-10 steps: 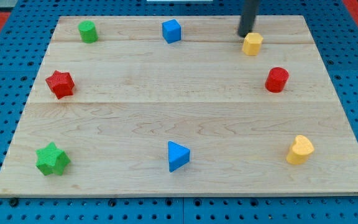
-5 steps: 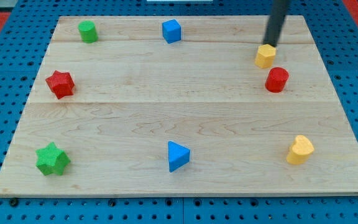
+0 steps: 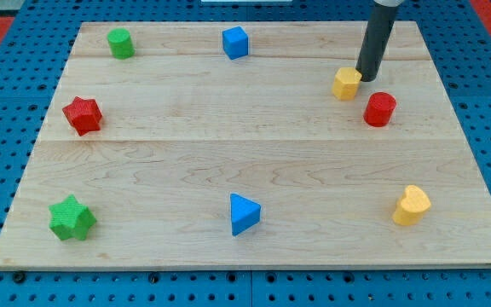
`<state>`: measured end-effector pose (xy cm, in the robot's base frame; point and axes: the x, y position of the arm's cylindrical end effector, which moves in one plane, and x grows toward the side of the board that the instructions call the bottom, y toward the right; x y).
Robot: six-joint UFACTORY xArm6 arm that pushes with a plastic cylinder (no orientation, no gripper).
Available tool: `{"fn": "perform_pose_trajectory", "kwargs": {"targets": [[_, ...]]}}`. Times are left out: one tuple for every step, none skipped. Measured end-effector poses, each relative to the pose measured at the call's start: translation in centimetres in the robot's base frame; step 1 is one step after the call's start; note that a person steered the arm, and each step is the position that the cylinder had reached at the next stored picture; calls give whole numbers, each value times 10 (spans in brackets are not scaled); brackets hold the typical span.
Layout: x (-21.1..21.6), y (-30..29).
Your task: Push the yellow hexagon towards the blue cube
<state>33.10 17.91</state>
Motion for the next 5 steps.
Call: {"fn": "perform_pose_trajectory", "kwargs": {"targets": [[4, 1], [4, 3], [4, 5], [4, 2], [7, -5]]}}
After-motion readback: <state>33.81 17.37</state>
